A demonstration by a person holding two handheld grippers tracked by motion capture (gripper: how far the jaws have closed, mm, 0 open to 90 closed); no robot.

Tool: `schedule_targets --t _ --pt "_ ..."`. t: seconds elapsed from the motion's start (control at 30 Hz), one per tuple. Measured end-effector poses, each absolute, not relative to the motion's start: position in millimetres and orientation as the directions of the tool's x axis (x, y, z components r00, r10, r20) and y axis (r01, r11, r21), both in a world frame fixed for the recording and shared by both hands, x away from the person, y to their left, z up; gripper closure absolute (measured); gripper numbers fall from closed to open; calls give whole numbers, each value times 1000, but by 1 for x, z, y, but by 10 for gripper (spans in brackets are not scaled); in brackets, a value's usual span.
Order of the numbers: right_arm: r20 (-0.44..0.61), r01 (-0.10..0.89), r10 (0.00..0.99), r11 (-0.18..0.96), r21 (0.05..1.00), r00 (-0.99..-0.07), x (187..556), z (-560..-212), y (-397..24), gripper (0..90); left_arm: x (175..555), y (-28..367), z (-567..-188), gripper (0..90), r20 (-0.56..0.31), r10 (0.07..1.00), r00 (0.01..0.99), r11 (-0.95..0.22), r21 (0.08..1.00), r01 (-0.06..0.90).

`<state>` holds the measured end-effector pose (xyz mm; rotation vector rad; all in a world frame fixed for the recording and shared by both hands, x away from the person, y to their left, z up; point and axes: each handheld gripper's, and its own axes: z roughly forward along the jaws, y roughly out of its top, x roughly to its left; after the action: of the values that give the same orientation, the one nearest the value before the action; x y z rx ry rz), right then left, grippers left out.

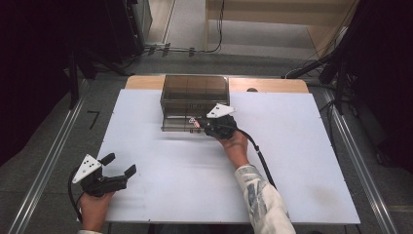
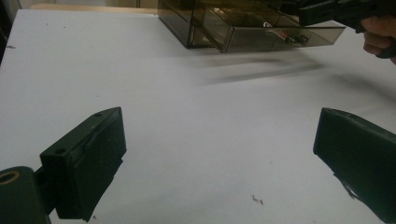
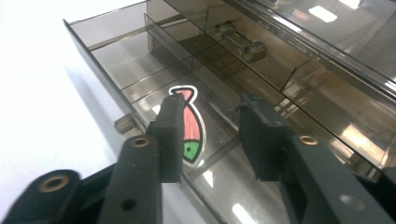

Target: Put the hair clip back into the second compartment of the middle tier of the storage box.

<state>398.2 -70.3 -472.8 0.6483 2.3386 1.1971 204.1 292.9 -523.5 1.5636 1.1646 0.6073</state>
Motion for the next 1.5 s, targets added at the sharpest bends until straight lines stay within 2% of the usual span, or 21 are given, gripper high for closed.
schedule_targets --t 0.4,0.6,1.03,1.5 --pt "-122 201 581 460 865 -805 387 -466 -103 499 205 293 -524 27 -180 899 399 20 928 373" --pt "-120 214 598 457 863 -793 382 -466 -122 417 205 293 -524 27 -180 899 398 20 927 374" --pt "-97 223 625 414 882 -774 369 -463 -159 377 205 293 -524 27 -179 901 396 18 926 377" --pt "-94 257 667 408 876 -739 350 -471 -203 282 204 292 -523 27 -176 902 395 18 928 372"
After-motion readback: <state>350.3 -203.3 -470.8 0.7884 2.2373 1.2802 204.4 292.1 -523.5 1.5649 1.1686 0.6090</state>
